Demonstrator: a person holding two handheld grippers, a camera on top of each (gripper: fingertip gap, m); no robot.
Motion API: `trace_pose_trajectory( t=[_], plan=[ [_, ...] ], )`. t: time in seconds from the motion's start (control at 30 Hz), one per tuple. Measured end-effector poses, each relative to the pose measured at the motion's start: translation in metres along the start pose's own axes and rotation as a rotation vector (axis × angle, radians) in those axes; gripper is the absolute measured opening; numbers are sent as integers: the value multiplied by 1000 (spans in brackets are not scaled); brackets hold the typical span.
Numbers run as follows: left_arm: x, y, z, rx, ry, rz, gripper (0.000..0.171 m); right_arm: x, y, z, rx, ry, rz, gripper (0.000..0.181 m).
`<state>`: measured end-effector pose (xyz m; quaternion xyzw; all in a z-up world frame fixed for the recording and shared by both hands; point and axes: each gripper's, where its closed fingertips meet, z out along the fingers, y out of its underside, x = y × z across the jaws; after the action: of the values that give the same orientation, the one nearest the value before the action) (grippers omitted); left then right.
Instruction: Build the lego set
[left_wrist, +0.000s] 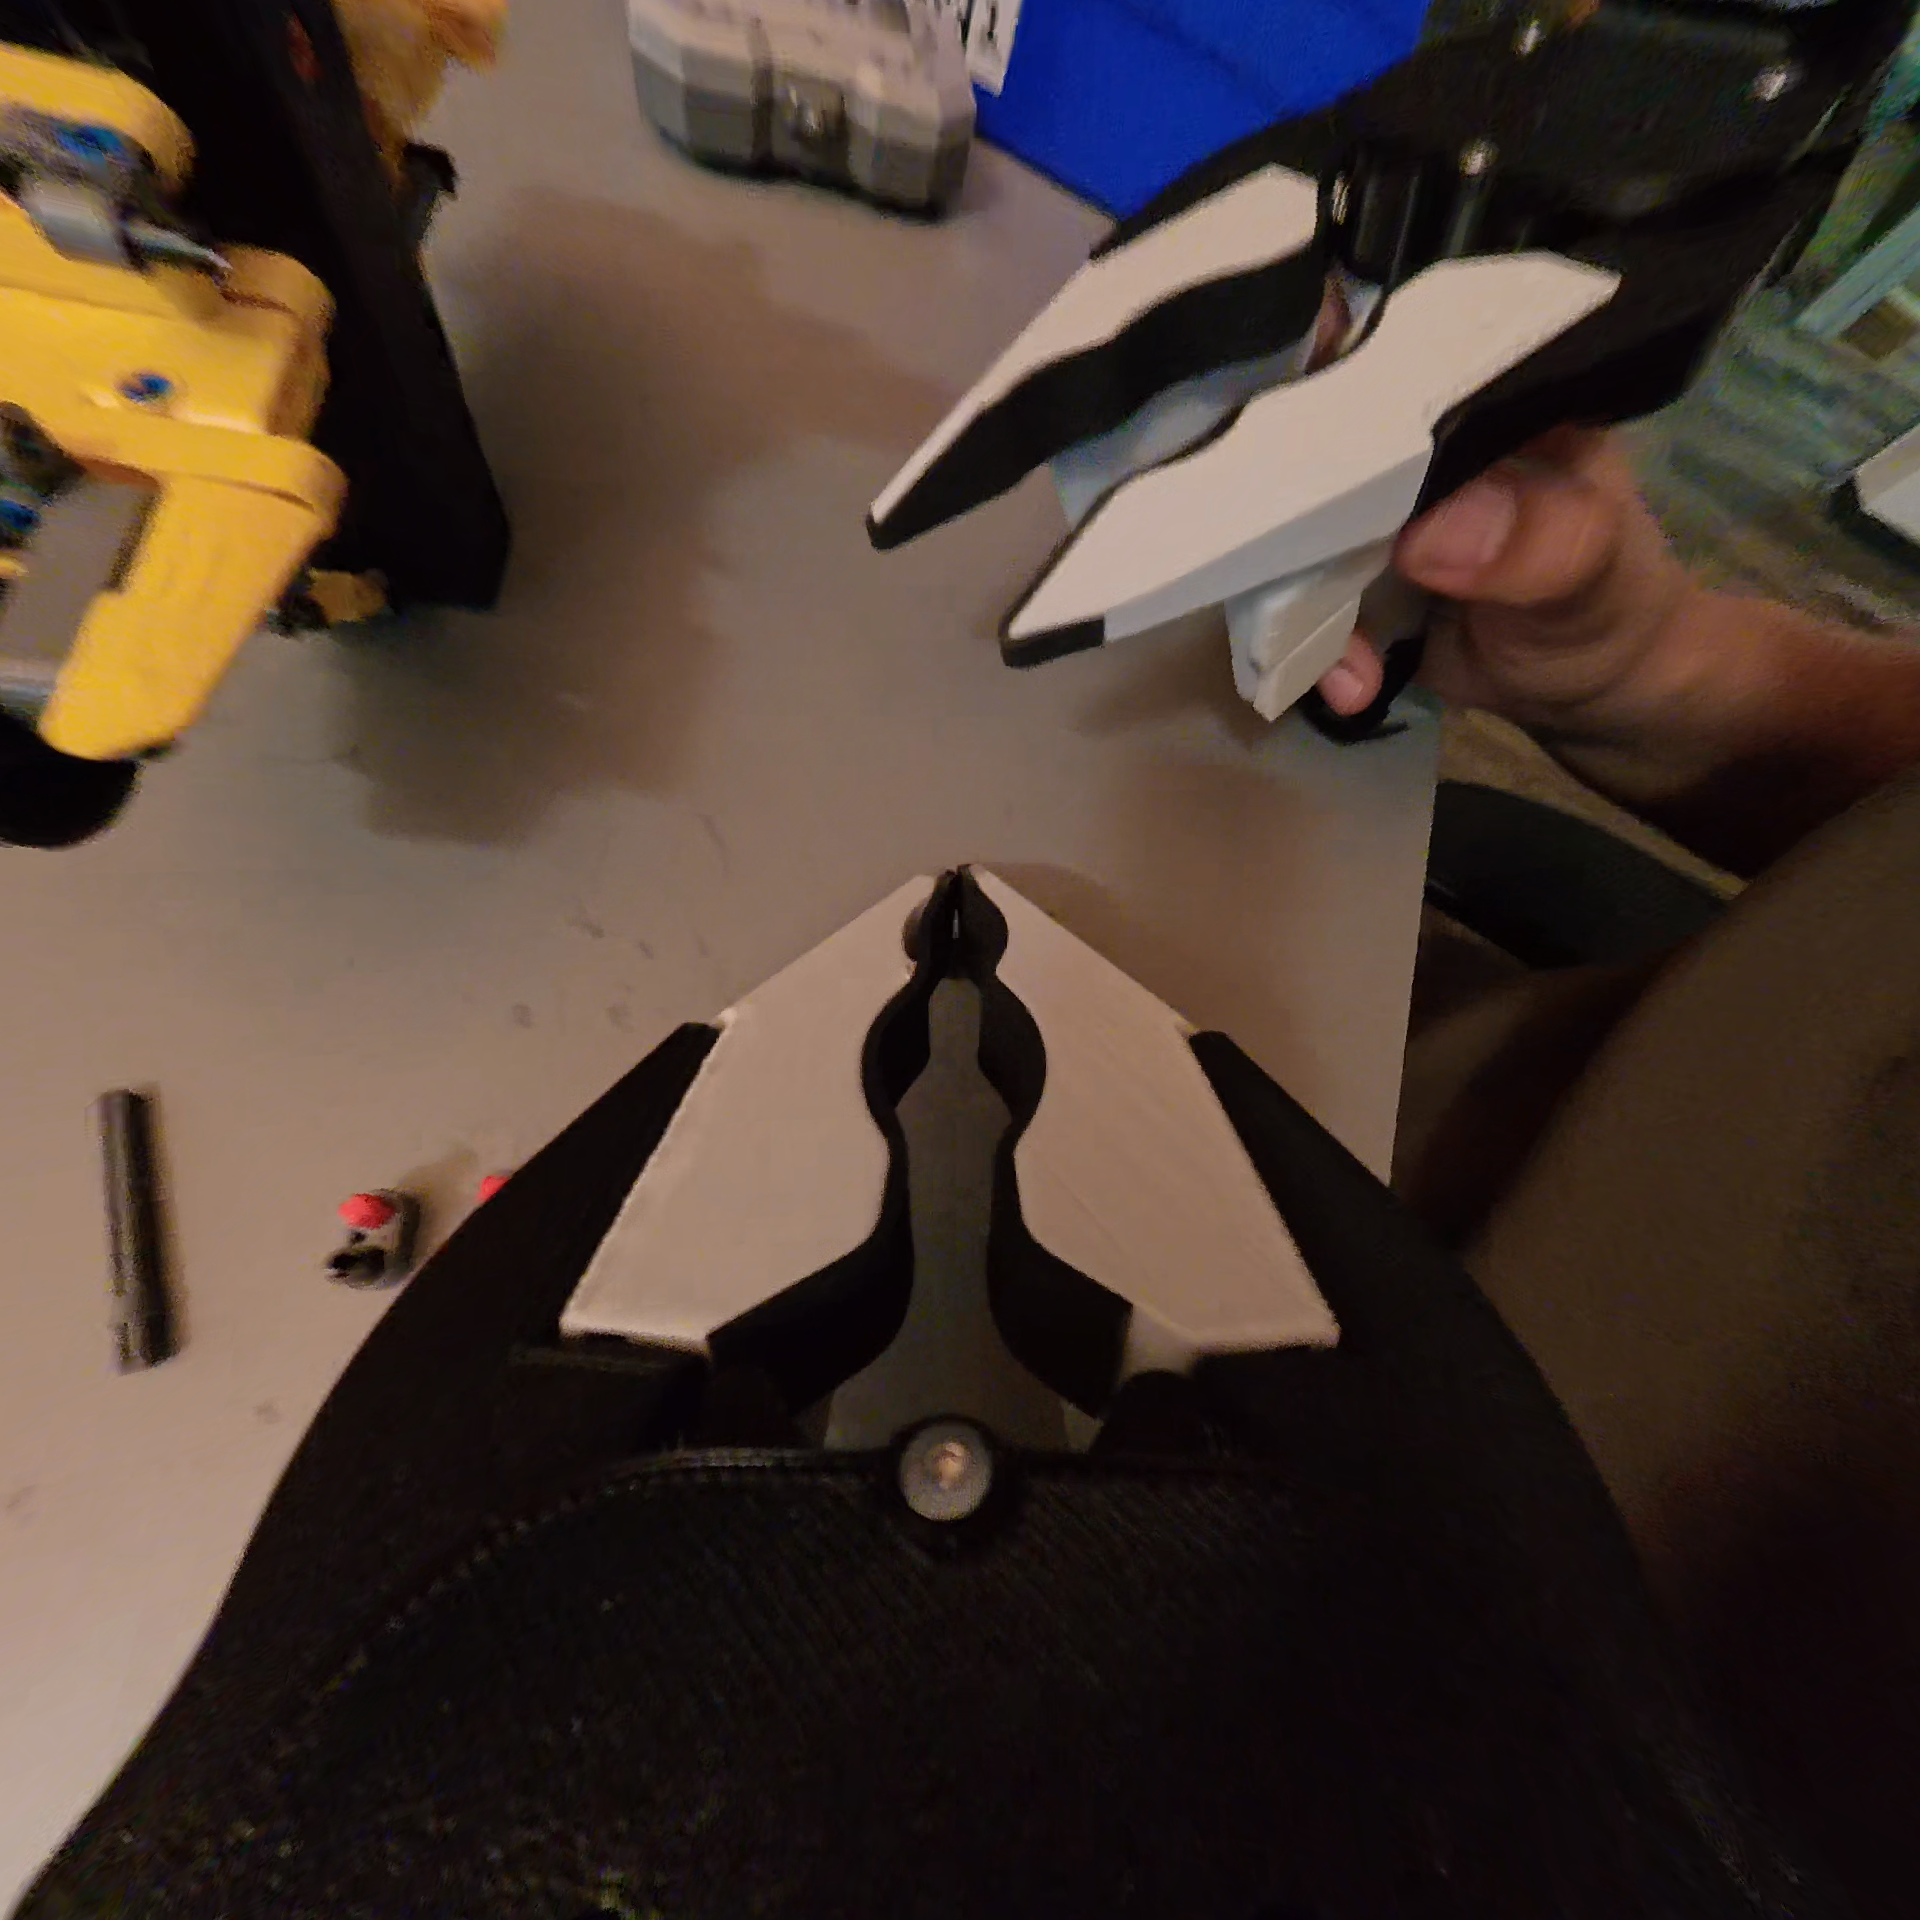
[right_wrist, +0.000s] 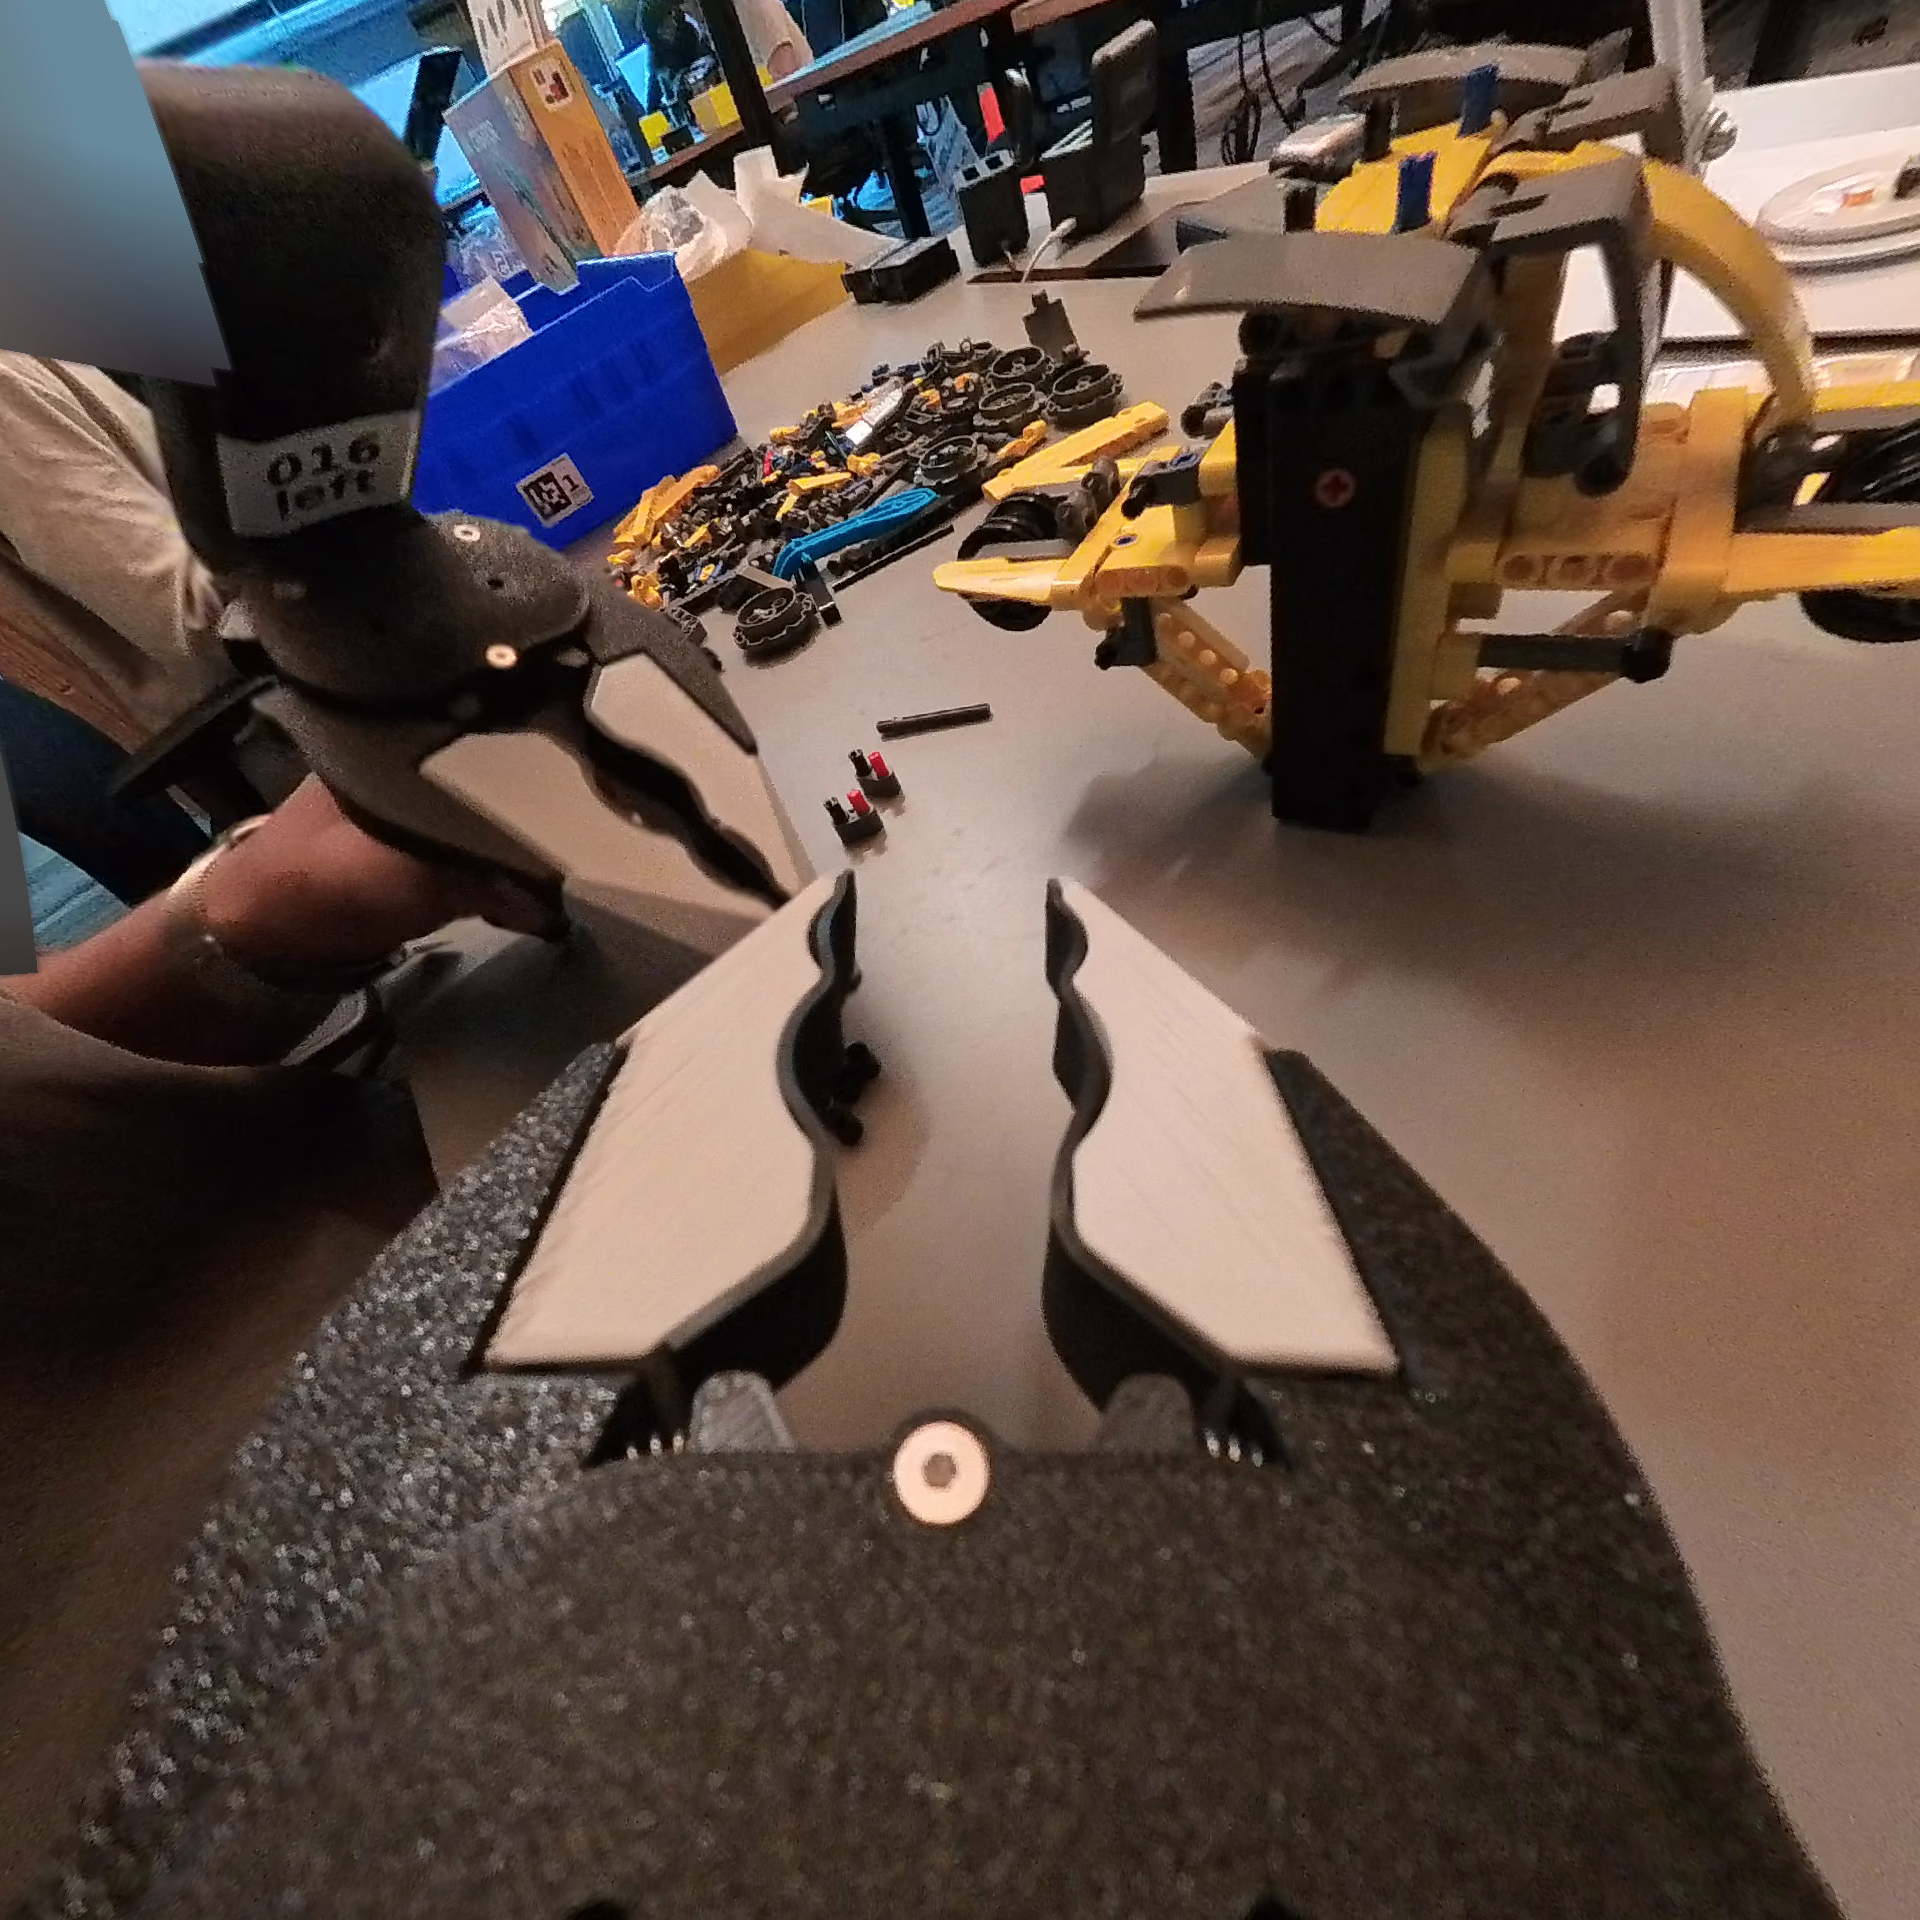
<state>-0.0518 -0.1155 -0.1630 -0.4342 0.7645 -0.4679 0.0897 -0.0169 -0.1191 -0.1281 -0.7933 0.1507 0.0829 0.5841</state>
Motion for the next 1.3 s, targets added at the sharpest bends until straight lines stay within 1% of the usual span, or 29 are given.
trace_pose_trajectory(
  t=[0.1, 0.17, 0.27, 0.37, 0.53, 0.67, 0.73, 0.83, 1.03, 1.3],
  plan=[
    [-7, -20, -14, 97, 8, -17, 0, -11, -5, -1, 23, -75, -56, 41],
    [-11, -35, -24, 175, 36, -40, 0, -14, -11, -2, 52, -109, -88, 42],
    [-17, -49, -36, 241, 72, -76, 0, -8, -23, -3, 97, -110, -132, 42],
    [-26, -51, -40, 250, 64, -70, 0, 6, -36, -4, 163, -69, -171, 41],
    [-27, -45, -36, 254, 60, 4, 0, 18, -45, -10, 226, -51, -123, 41],
    [-28, -42, -26, 237, 65, 27, 9, 25, -50, -18, 280, -28, -94, 41],
    [-30, -40, -24, 219, 54, 40, 12, 28, -50, -18, 279, -19, -82, 41],
    [-31, -40, -25, 230, 46, 53, 13, 31, -50, -16, 266, 2, -89, 42],
    [-28, -39, -24, 246, 87, 19, 17, 34, -48, -14, 253, 23, -93, 43],
    [-31, -40, -21, 245, 68, 23, 20, 36, -50, -15, 263, 26, -85, 44]
  ],
)
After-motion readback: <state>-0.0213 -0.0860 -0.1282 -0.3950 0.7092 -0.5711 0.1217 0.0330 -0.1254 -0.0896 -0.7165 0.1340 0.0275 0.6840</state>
